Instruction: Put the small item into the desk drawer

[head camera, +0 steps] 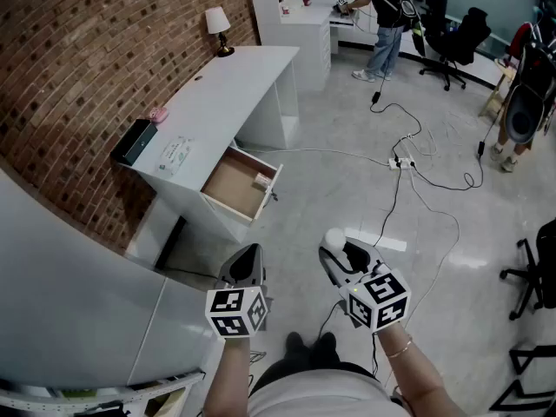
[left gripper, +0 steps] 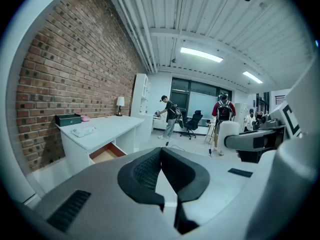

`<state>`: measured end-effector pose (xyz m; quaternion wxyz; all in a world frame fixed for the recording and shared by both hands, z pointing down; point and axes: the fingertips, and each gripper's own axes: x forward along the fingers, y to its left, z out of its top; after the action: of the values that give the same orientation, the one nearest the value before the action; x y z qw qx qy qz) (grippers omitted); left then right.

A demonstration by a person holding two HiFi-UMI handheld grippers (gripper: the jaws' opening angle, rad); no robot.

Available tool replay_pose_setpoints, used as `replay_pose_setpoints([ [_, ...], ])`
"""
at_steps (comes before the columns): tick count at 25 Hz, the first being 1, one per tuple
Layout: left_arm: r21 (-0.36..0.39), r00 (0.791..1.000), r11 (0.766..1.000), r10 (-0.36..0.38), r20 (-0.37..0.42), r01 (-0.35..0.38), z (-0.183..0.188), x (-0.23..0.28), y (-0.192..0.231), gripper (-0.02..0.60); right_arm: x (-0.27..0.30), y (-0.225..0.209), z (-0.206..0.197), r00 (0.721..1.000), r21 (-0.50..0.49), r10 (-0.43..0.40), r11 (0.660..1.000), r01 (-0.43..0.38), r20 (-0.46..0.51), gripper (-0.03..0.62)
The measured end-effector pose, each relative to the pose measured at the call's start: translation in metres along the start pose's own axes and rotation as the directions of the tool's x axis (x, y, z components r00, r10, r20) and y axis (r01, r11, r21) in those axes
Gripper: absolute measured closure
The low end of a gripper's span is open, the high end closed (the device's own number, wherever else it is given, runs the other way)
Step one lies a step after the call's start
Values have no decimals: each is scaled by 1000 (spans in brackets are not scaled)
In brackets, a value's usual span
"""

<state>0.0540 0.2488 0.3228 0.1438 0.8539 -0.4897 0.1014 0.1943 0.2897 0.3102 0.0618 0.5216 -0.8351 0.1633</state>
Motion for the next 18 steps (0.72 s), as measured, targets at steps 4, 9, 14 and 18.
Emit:
replay_pose_setpoints([
  [4, 16, 1000, 1000, 3, 6, -3, 1, 0, -8, 560, -9, -7, 2, 1000, -3, -5, 1000, 5, 20, 427],
  [9, 18, 1000, 1000, 21, 21, -21, 5, 2, -14, 560, -19, -15, 5, 999, -3, 6, 1000, -6, 34, 424],
  [14, 3, 999, 1000, 28, 23, -28, 5, 4, -24, 560, -29, -24, 4, 1000, 2, 19, 1000, -19, 19, 422],
  [18, 3, 999, 999, 36, 19, -36, 3, 5, -24, 560, -28, -28, 4, 1000, 10, 21, 1000, -21, 22, 422],
])
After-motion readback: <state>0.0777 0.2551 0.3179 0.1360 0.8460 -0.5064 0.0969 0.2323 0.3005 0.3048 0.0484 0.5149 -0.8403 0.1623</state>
